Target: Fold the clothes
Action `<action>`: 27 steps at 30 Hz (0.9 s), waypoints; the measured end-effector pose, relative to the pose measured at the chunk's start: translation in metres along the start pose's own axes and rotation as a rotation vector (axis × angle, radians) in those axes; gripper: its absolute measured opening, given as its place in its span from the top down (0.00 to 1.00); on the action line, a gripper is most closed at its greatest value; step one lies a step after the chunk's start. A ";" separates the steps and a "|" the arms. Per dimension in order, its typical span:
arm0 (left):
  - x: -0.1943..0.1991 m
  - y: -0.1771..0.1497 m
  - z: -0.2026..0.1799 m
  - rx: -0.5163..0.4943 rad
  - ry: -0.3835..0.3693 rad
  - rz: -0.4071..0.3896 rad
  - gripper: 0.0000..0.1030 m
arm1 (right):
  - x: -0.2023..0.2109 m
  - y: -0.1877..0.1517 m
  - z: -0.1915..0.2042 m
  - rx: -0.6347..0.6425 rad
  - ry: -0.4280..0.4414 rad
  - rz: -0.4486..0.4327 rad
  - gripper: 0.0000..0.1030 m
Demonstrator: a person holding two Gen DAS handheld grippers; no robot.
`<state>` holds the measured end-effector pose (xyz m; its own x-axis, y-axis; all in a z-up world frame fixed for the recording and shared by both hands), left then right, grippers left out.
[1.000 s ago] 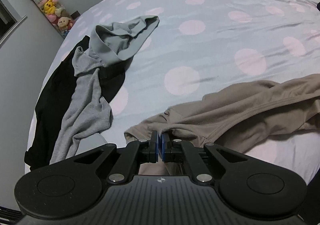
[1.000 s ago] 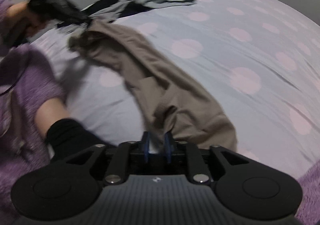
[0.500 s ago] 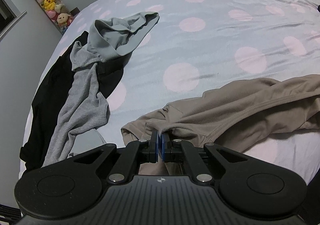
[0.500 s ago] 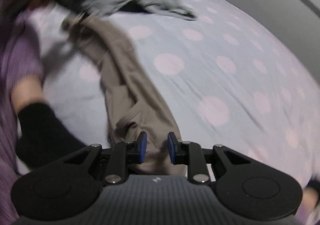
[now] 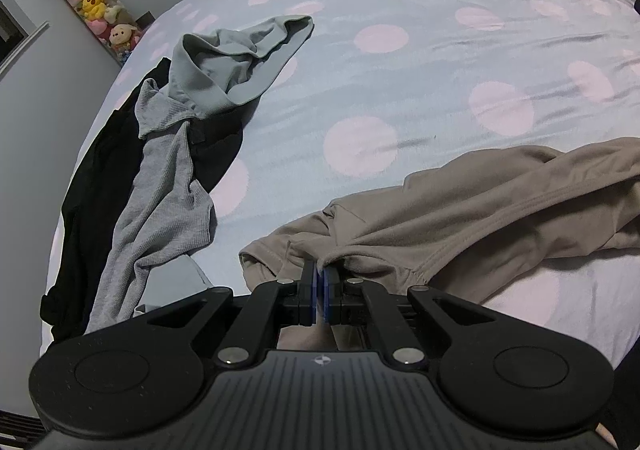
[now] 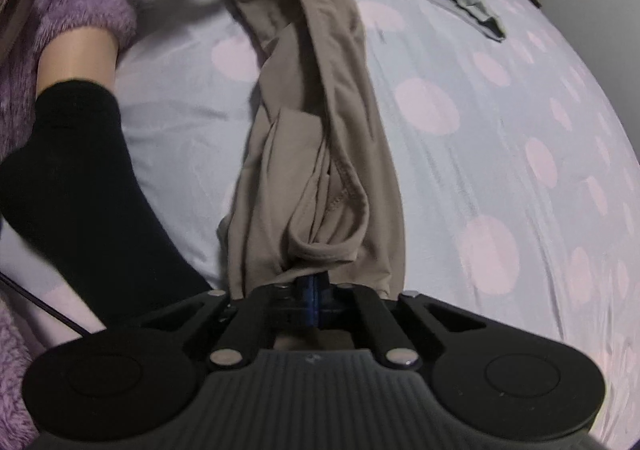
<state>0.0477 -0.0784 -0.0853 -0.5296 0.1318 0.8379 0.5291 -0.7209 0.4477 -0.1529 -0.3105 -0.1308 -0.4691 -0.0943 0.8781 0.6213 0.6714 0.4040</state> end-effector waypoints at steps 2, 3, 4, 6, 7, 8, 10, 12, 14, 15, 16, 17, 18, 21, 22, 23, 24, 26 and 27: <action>0.002 0.002 0.000 -0.001 0.000 -0.005 0.99 | 0.010 -0.001 -0.002 -0.022 -0.030 -0.018 1.00; 0.003 0.003 0.001 -0.001 0.000 -0.010 0.99 | 0.017 -0.003 -0.003 -0.036 -0.051 -0.027 1.00; 0.006 0.004 0.001 0.001 -0.001 -0.018 0.99 | 0.026 -0.004 -0.005 -0.054 -0.077 -0.037 1.00; 0.014 0.008 0.003 0.012 -0.013 -0.044 0.99 | 0.044 -0.003 -0.014 -0.092 -0.132 -0.067 1.00; 0.018 0.011 0.003 0.019 -0.023 -0.060 0.99 | 0.054 -0.003 -0.019 -0.112 -0.157 -0.085 1.00; 0.023 0.013 0.004 0.023 -0.029 -0.076 0.99 | 0.063 -0.002 -0.024 -0.137 -0.178 -0.105 1.00; 0.034 0.017 0.006 0.027 -0.032 -0.103 0.99 | 0.080 0.001 -0.033 -0.177 -0.191 -0.137 1.00; 0.040 0.020 0.007 0.026 -0.033 -0.116 0.99 | 0.082 0.003 -0.033 -0.163 -0.167 -0.139 1.00; 0.045 0.022 0.007 0.024 -0.033 -0.126 0.99 | 0.073 0.005 -0.026 -0.121 -0.163 -0.124 0.96; 0.045 0.022 0.007 0.021 -0.030 -0.125 0.98 | 0.065 0.005 -0.023 -0.112 -0.149 -0.108 0.96; 0.045 0.021 0.006 0.022 -0.028 -0.123 0.98 | 0.056 0.005 -0.019 -0.103 -0.136 -0.092 0.96; 0.044 0.019 0.006 0.026 -0.028 -0.120 0.98 | 0.046 0.005 -0.016 -0.095 -0.125 -0.073 0.96; 0.044 0.018 0.005 0.032 -0.032 -0.119 0.98 | 0.036 0.004 -0.013 -0.088 -0.114 -0.055 0.96; 0.044 0.013 0.005 0.045 -0.057 -0.122 0.98 | 0.018 0.007 0.000 -0.079 -0.068 -0.045 0.95; 0.044 0.012 0.004 0.047 -0.062 -0.123 0.98 | 0.015 0.009 0.004 -0.079 -0.052 -0.052 0.95; 0.043 0.011 0.004 0.051 -0.065 -0.122 0.98 | 0.015 0.014 0.008 -0.084 -0.034 -0.072 0.95; 0.042 0.011 0.004 0.055 -0.068 -0.120 0.98 | 0.016 0.018 0.013 -0.089 -0.016 -0.093 0.95; 0.038 0.010 0.004 0.059 -0.073 -0.113 0.98 | 0.016 0.027 0.022 -0.083 0.013 -0.122 0.95; 0.037 0.010 0.004 0.060 -0.072 -0.111 0.98 | 0.016 0.030 0.027 -0.067 0.020 -0.127 0.94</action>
<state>0.0362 -0.0784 -0.0490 -0.5394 0.2589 0.8012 0.5097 -0.6570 0.5555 -0.1581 -0.2718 -0.1116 -0.5348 -0.1903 0.8233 0.5981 0.6029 0.5280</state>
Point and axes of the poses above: each gripper's, at about its wrist camera, not at the fingertips, and x roughly against the way its jaws point, z to its left, y to its top, the point moved 5 cm from there along -x, roughly the way its jaws point, and after that the axes turned 2 degrees about x, right-handed, at the moved point
